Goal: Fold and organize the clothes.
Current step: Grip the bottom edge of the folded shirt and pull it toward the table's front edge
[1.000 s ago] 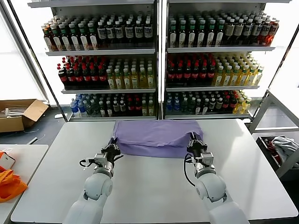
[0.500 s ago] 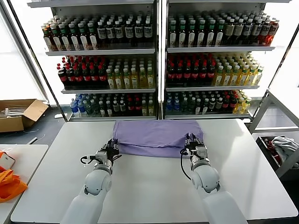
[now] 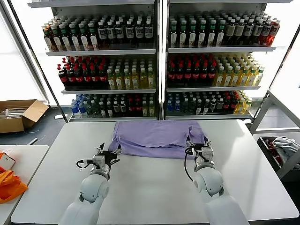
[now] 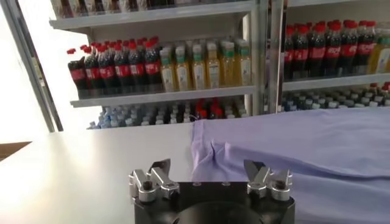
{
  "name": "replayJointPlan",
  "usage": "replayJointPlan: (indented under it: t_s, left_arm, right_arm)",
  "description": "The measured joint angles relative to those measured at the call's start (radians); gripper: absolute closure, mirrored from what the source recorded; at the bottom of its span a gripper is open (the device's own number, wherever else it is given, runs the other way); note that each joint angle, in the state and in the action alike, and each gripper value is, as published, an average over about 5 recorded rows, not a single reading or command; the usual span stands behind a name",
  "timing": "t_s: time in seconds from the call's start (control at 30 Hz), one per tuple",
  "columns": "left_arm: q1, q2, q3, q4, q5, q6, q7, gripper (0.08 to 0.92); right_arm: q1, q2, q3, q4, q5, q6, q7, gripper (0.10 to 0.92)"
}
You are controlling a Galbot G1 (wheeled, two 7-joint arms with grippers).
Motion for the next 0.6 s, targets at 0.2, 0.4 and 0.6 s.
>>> replayJointPlan:
  t_s: [0.2, 0.4, 0.6]
  left_arm:
    - [-0.001, 0.01, -0.01, -0.011, 0.0, 0.011, -0.002, 0.177]
    - [-0.022, 0.01, -0.004, 0.005, 0.0, 0.022, 0.001, 0.177]
    - [-0.04, 0.012, 0.008, 0.038, -0.003, 0.029, 0.009, 0.177]
  right_arm:
    - [-0.028, -0.012, 0.012, 0.025, 0.003, -0.032, 0.022, 0.202]
    - [-0.036, -0.012, 0.014, 0.021, 0.018, -0.053, 0.035, 0.203]
    - [-0.037, -0.017, 0.016, 0.0, 0.031, -0.064, 0.041, 0.203]
